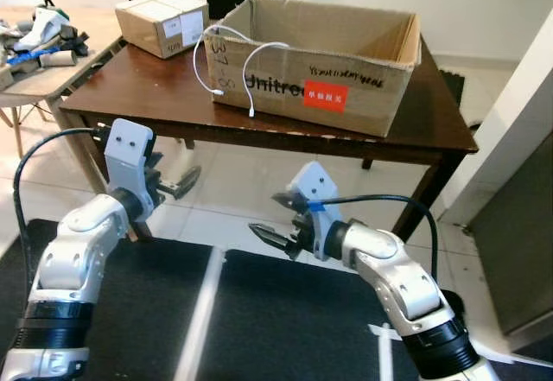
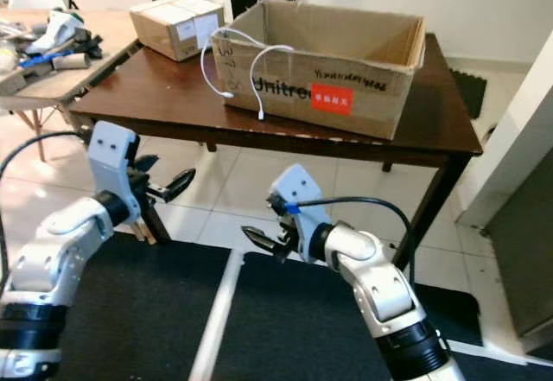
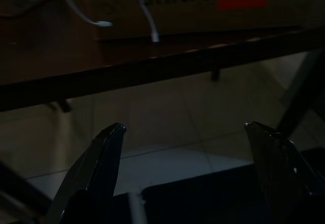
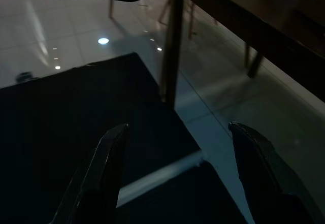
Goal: Picking trash to rubbish bin
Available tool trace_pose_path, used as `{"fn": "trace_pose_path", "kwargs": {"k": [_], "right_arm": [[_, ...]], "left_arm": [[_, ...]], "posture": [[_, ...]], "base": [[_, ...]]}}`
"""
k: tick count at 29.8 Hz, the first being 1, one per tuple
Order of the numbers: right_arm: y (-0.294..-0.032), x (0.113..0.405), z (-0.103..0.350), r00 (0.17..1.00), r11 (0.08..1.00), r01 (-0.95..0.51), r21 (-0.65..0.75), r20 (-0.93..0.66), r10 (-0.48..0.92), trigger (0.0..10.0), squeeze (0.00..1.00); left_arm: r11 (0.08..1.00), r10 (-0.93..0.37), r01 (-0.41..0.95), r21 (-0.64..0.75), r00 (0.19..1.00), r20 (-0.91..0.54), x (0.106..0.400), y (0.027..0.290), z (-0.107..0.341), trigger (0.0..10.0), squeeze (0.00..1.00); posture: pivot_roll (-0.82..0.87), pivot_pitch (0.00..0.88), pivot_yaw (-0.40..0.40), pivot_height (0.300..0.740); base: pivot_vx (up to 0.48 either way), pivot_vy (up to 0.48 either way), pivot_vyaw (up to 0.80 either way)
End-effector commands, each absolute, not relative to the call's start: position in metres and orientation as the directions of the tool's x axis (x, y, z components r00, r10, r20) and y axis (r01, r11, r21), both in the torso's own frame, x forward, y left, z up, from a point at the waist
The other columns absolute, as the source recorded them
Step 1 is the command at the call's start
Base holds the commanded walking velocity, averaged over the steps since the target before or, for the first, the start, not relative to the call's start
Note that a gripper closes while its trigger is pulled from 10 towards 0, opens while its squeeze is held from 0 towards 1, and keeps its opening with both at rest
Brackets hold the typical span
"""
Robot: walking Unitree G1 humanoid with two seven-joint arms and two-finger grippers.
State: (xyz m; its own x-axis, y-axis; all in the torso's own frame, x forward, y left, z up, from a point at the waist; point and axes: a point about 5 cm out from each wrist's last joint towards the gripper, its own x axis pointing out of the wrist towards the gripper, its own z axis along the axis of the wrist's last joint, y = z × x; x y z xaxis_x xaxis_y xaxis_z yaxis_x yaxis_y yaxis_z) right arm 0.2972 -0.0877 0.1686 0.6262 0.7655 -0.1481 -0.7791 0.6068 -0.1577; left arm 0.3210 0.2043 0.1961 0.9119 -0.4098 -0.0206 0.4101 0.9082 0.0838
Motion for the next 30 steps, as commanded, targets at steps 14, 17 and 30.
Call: {"fn": "trace_pose_path", "kwargs": {"k": [14,17,30], "right_arm": [[-0.092,0.298,0.161,0.663,0.646,-0.748,-0.150,-0.174,0.728,10.0,0.00],[-0.093,0.299,0.160,0.672,0.656,-0.740,-0.145,-0.175,0.719,10.0,0.00],[-0.098,0.303,0.145,0.733,0.730,-0.674,-0.114,-0.224,0.642,10.0,0.00]], "left_arm": [[0.912,-0.392,0.392,0.121,0.920,-0.026,0.321,0.205,0.193,10.0,0.00],[0.914,-0.386,0.385,0.128,0.922,-0.018,0.321,0.204,0.192,10.0,0.00],[0.916,-0.384,0.383,0.120,0.923,-0.015,0.320,0.200,0.187,10.0,0.00]], "posture": [[0.01,0.125,0.010,0.740],[0.01,0.123,0.011,0.740],[0.01,0.113,0.013,0.740]], "base": [[0.000,0.000,0.00],[0.000,0.000,0.00],[0.000,0.000,0.00]]}}
